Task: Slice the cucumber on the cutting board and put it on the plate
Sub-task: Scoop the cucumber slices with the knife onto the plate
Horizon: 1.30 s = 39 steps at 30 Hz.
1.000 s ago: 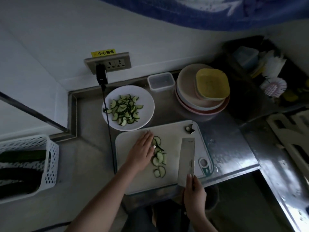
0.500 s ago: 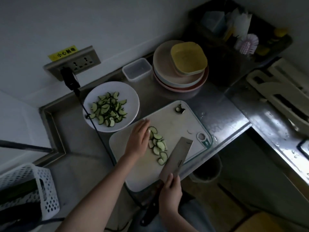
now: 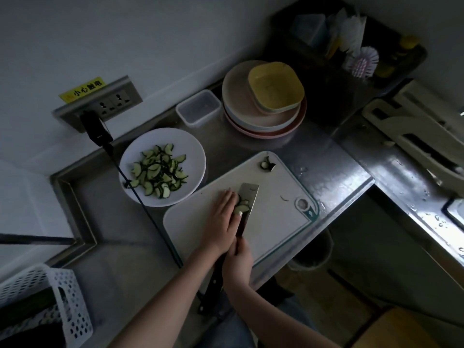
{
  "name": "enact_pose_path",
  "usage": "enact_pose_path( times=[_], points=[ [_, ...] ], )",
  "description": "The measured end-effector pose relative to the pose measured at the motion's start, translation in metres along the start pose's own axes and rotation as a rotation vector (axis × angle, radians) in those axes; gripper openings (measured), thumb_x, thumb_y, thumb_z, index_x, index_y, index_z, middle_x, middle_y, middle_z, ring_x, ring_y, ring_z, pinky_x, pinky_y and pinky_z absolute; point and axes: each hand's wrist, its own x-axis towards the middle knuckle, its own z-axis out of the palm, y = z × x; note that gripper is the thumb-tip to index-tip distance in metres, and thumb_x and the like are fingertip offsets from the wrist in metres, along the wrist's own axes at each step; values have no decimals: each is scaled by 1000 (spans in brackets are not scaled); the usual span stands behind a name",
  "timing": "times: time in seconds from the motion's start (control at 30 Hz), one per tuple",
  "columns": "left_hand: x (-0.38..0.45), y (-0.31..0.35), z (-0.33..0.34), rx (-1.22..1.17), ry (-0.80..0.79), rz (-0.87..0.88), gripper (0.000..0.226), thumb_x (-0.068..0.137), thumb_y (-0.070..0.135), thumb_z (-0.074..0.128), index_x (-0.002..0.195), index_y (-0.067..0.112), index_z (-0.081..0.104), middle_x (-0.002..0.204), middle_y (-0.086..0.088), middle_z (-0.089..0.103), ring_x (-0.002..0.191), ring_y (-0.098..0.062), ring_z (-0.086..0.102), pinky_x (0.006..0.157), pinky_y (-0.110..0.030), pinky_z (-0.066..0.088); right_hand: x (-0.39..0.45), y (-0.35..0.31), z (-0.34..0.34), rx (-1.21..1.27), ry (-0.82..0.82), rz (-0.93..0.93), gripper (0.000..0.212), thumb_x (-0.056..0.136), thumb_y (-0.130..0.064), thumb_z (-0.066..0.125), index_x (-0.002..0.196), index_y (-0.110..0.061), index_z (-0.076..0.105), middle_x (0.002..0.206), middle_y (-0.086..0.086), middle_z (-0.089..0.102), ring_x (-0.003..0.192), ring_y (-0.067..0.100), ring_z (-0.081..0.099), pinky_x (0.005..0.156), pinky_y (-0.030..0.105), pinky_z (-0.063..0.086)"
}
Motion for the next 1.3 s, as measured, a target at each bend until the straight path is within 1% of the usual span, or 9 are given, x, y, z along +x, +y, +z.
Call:
enact_pose_path(
  times=[0.2,0.3,0.47,0.63,0.73,0.8,0.87,1.13,1.3],
  points=[
    [3,8,2,-60,74,-49,56,96,36,33,142,5,37,149,-6,31,140,-11,18,113,-16,10,6,2,-10,21,-53,-55,22,101,-21,40,86,-24,57,81,-9,64,74,1,59,61,16,42],
    [10,20,-4,-178,146,-103,49,96,25,41,142,9,37,147,5,27,139,-9,23,108,-6,12,11,-5,-13,59,-92,-91,23,101,-23,40,89,-28,59,85,-7,67,78,8,63,71,29,49],
    [35,31,-32,-202,282,-73,50,96,26,42,143,10,37,150,0,28,140,-9,23,113,-15,16,28,-37,-9,19,-183,-213,21,101,-25,40,98,-25,61,86,1,68,77,18,65,72,47,54],
    [61,20,-80,-148,478,-135,46,99,18,46,143,8,38,151,-6,30,140,-11,22,114,-18,16,42,-87,17,-84,-337,-331,19,100,-24,40,94,-23,59,84,9,69,73,23,67,66,48,55],
    [70,2,-104,-125,578,-227,45,99,21,46,142,10,39,150,-6,32,139,-13,25,110,-8,14,53,-103,42,-176,-455,-375,22,97,-36,39,88,-29,57,79,11,68,65,29,67,60,51,55],
    [73,-11,-112,-129,593,-308,45,99,23,45,142,10,39,150,-7,32,140,-16,27,113,-16,17,62,-109,54,-248,-502,-404,24,94,-41,38,84,-28,55,74,9,67,63,30,67,59,52,55],
    [76,-23,-114,-74,580,-351,46,100,26,42,143,10,37,151,-7,32,140,-18,27,115,-29,20,68,-114,61,-240,-543,-377,25,98,-33,39,80,-26,54,68,10,65,56,30,65,56,51,56],
    [80,-64,-122,704,248,-391,53,103,26,29,150,6,12,158,-9,9,145,-21,3,117,-32,2,95,-99,51,-182,-620,-168,26,100,-21,39,85,-4,50,57,17,49,39,23,46,40,31,44],
    [65,-42,-114,622,477,-216,49,100,25,29,138,-2,40,144,-19,40,135,-31,34,112,-41,26,105,-103,42,-169,-618,-181,26,101,-23,40,84,-6,50,57,16,48,38,23,45,37,28,41]
  ],
)
